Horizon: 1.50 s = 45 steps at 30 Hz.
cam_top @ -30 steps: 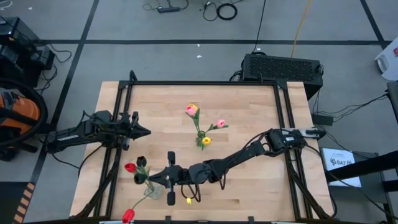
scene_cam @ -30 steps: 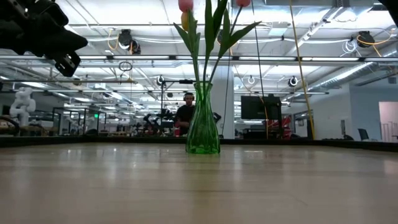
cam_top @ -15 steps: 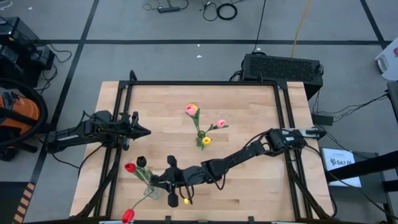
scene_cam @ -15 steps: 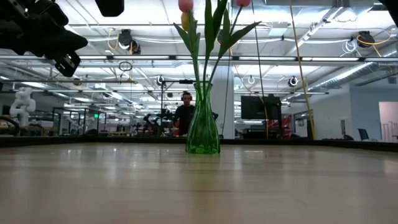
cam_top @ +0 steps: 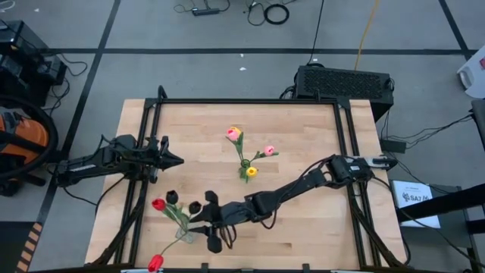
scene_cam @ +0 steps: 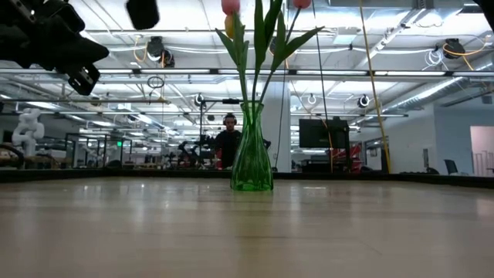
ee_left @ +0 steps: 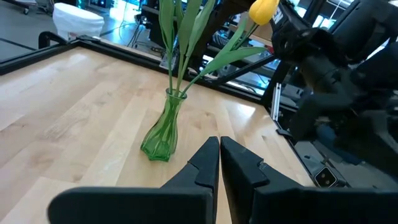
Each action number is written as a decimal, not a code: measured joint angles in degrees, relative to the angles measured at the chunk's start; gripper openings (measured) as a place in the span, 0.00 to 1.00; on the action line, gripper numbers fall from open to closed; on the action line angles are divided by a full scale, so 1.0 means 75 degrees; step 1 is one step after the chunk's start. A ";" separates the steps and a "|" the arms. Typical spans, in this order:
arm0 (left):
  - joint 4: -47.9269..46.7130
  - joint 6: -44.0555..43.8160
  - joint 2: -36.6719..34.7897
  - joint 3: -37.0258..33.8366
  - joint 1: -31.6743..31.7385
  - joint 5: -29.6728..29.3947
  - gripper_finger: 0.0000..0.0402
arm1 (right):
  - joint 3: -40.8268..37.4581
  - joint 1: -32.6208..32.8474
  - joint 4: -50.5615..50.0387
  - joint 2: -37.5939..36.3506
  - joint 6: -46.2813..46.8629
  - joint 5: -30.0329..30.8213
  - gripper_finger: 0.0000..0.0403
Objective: Sort flowers into vase by color
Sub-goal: Put the black tulip into the transparent vase, then return to Home Position
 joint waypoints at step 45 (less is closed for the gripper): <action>-0.0024 0.0000 0.0000 0.0003 0.0000 -0.0055 0.06 | -0.8209 0.0907 -0.2269 -0.7642 0.1948 0.2430 0.00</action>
